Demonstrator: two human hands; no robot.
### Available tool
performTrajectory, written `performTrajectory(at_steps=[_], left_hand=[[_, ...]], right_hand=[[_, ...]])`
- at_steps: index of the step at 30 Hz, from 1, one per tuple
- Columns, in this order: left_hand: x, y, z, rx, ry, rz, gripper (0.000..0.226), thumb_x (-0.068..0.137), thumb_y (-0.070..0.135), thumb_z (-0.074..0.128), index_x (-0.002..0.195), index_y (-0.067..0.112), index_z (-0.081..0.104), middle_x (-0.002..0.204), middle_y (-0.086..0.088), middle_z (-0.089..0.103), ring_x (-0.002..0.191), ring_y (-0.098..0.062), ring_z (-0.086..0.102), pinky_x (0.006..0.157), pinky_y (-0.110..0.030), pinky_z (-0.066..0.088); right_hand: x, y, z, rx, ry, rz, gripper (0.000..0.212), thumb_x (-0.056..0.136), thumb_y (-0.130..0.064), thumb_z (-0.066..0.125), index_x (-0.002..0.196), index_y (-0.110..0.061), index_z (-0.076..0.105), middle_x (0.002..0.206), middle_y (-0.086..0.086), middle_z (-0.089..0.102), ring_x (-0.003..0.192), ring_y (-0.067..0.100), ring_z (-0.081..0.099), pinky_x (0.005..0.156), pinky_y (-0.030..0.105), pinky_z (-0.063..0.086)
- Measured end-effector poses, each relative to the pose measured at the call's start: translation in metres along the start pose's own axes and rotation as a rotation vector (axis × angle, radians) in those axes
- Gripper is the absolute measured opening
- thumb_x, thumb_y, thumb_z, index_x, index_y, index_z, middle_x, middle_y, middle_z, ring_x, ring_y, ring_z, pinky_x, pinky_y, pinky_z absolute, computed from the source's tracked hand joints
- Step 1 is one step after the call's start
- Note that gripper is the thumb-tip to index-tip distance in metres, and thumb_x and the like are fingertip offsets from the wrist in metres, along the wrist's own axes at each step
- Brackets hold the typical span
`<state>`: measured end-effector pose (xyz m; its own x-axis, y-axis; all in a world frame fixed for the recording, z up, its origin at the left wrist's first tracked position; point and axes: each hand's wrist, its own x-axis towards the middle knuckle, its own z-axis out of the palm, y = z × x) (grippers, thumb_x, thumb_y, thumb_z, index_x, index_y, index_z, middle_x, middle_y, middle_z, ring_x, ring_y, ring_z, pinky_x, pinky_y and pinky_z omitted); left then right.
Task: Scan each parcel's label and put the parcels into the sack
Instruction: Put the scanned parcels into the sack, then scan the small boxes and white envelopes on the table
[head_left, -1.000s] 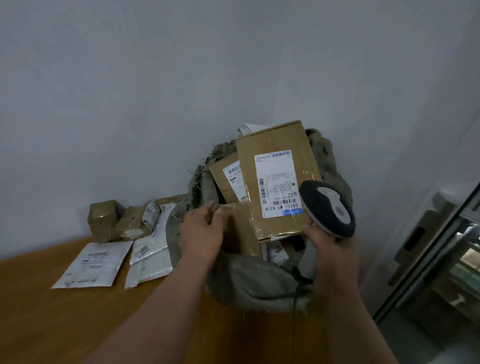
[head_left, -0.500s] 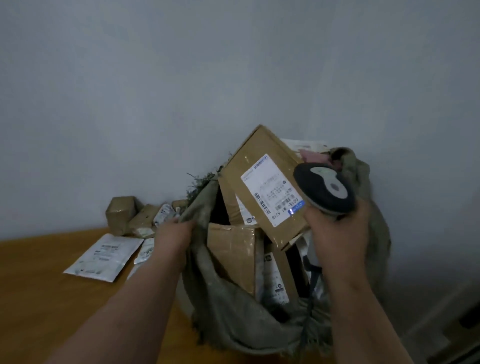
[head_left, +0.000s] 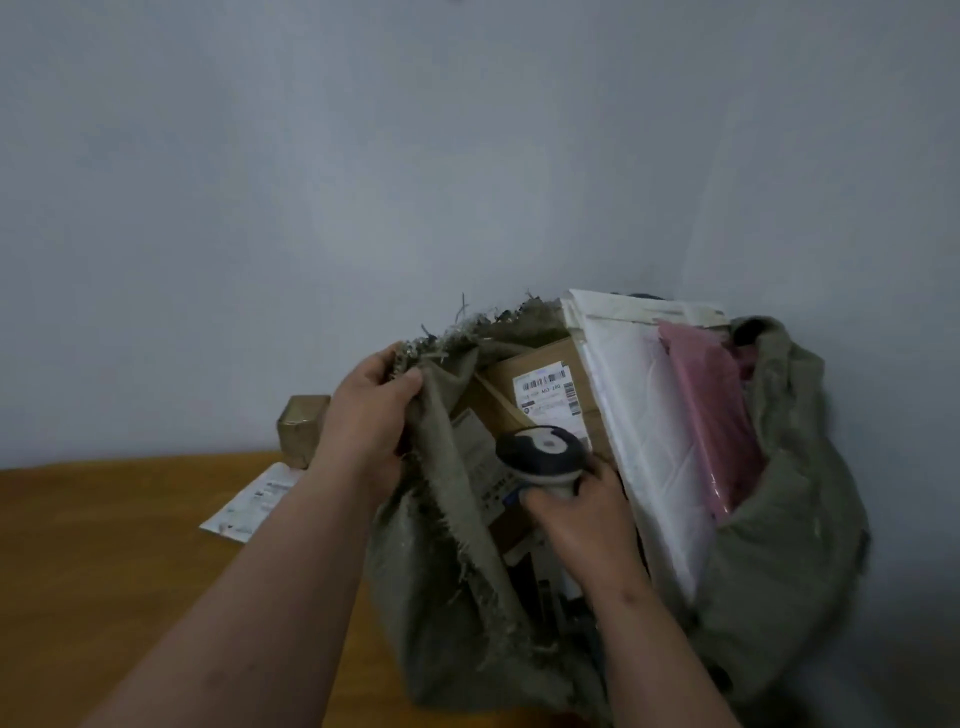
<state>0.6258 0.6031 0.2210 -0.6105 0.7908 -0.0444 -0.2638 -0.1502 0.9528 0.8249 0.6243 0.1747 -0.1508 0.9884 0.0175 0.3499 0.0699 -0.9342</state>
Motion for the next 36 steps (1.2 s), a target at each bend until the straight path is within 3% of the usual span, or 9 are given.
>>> performTrajectory(at_steps=[1,3,7,11,14,17,24,33,36], left_hand=[[-0.001,-0.005,-0.007,-0.005,0.016,-0.005,0.038,0.099,0.013,0.058,0.137,0.021,0.058,0.111,-0.007,0.072,0.097,-0.026,0.07,0.074,-0.039,0.06],[-0.003,-0.012,-0.021,-0.013,0.036,-0.012,0.043,0.098,0.016,0.06,0.14,0.023,0.054,0.117,-0.005,0.07,0.101,-0.025,0.069,0.073,-0.037,0.059],[-0.01,-0.017,-0.041,-0.012,0.032,0.019,0.061,0.095,0.019,0.066,0.149,0.033,0.041,0.122,0.008,0.061,0.108,-0.023,0.064,0.077,-0.038,0.055],[-0.02,-0.021,-0.059,0.024,0.006,0.027,0.07,0.093,0.024,0.07,0.152,0.031,0.035,0.115,0.002,0.059,0.088,-0.019,0.062,0.079,-0.04,0.056],[-0.028,-0.024,-0.084,0.007,-0.006,-0.003,0.068,0.093,0.025,0.068,0.152,0.032,0.035,0.122,-0.002,0.058,0.09,-0.018,0.062,0.077,-0.037,0.055],[-0.038,-0.026,-0.125,0.039,0.003,-0.059,0.063,0.095,0.028,0.066,0.151,0.031,0.038,0.133,-0.008,0.058,0.099,-0.02,0.063,0.076,-0.034,0.053],[-0.061,-0.036,-0.259,0.171,0.161,-0.176,0.053,0.099,0.025,0.061,0.148,0.026,0.043,0.113,0.001,0.06,0.094,-0.018,0.063,0.078,-0.035,0.055],[-0.052,-0.046,-0.373,0.234,0.283,-0.331,0.045,0.1,0.028,0.058,0.143,0.021,0.048,0.126,-0.005,0.058,0.097,-0.019,0.062,0.078,-0.034,0.052],[-0.032,-0.051,-0.389,0.244,0.302,-0.364,0.041,0.1,0.028,0.058,0.14,0.02,0.051,0.122,-0.004,0.06,0.096,-0.019,0.063,0.077,-0.034,0.052]], right_hand=[[-0.002,0.001,0.001,0.013,0.03,-0.002,0.066,0.081,-0.024,0.077,0.142,-0.017,0.055,0.14,0.002,0.055,0.115,0.018,0.059,0.097,0.027,0.05],[-0.005,-0.002,-0.002,-0.032,0.067,-0.006,0.052,0.081,-0.028,0.076,0.13,-0.016,0.064,0.133,0.006,0.058,0.106,0.017,0.062,0.078,0.013,0.048],[-0.01,-0.015,-0.014,-0.025,0.154,-0.02,0.029,0.078,-0.027,0.074,0.103,-0.016,0.067,0.112,0.003,0.06,0.08,0.007,0.06,0.058,0.022,0.042],[-0.033,-0.037,-0.017,0.201,0.051,0.002,0.012,0.077,-0.022,0.077,0.085,-0.017,0.072,0.07,0.004,0.071,0.066,0.015,0.066,0.054,0.026,0.048],[-0.065,-0.055,0.0,0.382,-0.182,-0.032,0.029,0.07,-0.024,0.081,0.096,-0.013,0.073,0.071,0.004,0.073,0.063,0.015,0.07,0.054,0.027,0.052],[-0.101,-0.064,0.042,0.337,-0.319,-0.044,0.038,0.067,-0.029,0.08,0.102,-0.019,0.073,0.081,0.002,0.075,0.072,0.017,0.072,0.063,0.03,0.055],[-0.157,-0.052,0.173,0.001,-0.229,0.12,0.011,0.081,-0.024,0.076,0.085,-0.014,0.073,0.074,0.004,0.072,0.069,0.016,0.068,0.073,0.039,0.058],[-0.15,-0.055,0.268,0.153,-0.161,0.194,0.01,0.082,-0.024,0.077,0.085,-0.018,0.07,0.065,-0.003,0.07,0.061,0.01,0.065,0.049,0.019,0.048],[-0.125,-0.056,0.296,0.192,-0.175,0.237,0.018,0.082,-0.028,0.078,0.092,-0.016,0.069,0.074,0.003,0.074,0.067,0.014,0.068,0.056,0.025,0.052]])
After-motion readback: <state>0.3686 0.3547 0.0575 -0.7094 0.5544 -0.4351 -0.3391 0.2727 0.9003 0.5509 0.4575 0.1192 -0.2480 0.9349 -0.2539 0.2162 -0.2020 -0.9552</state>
